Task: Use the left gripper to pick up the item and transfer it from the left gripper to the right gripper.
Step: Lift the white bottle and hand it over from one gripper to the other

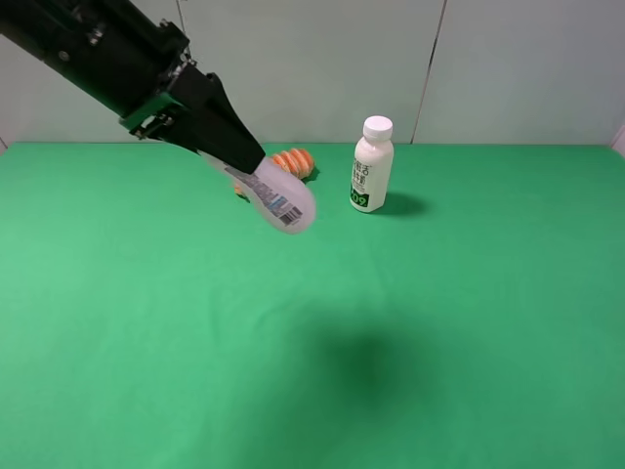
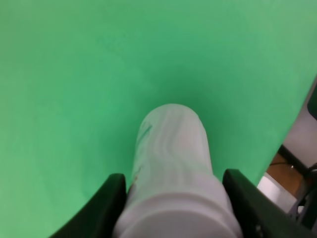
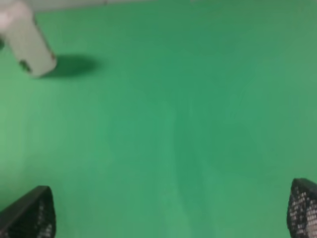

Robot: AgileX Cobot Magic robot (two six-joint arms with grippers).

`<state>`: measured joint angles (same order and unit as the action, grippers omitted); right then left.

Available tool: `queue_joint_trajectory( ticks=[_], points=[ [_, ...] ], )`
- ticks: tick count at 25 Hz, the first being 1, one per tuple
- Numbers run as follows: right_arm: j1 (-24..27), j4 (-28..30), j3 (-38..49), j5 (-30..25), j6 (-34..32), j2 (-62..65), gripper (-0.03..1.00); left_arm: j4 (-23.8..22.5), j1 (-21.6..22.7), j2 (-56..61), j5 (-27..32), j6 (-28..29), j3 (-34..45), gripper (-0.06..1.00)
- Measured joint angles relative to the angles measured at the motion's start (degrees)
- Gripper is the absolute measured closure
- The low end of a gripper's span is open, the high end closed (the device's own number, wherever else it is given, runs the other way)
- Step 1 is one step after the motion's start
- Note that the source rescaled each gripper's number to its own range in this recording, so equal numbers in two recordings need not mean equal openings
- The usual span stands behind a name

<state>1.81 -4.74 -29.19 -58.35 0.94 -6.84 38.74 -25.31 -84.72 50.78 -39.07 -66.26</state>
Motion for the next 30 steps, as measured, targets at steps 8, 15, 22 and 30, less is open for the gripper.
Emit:
queue_joint_trajectory(
  ticks=[8,15,22,30],
  points=[
    [-3.5,-12.9,-2.7,9.7,11.5,-14.4,-0.03,0.6,-4.9,-5.9,-2.6,-0.2,0.0,0.94],
    [-11.7,-19.9,-2.7,18.9,24.2,-22.8,-0.03,7.4,-6.9,-7.7,-4.6,-3.6,0.0,0.94],
    [-22.6,-20.8,-2.7,25.6,32.8,-29.6,-0.03,8.6,-6.9,-7.7,-5.1,-4.1,0.0,0.94],
    [-32.7,-20.8,-2.7,35.6,36.8,-38.4,-0.03,8.8,-6.9,-7.7,-5.4,-4.1,0.0,0.94]
  ],
)
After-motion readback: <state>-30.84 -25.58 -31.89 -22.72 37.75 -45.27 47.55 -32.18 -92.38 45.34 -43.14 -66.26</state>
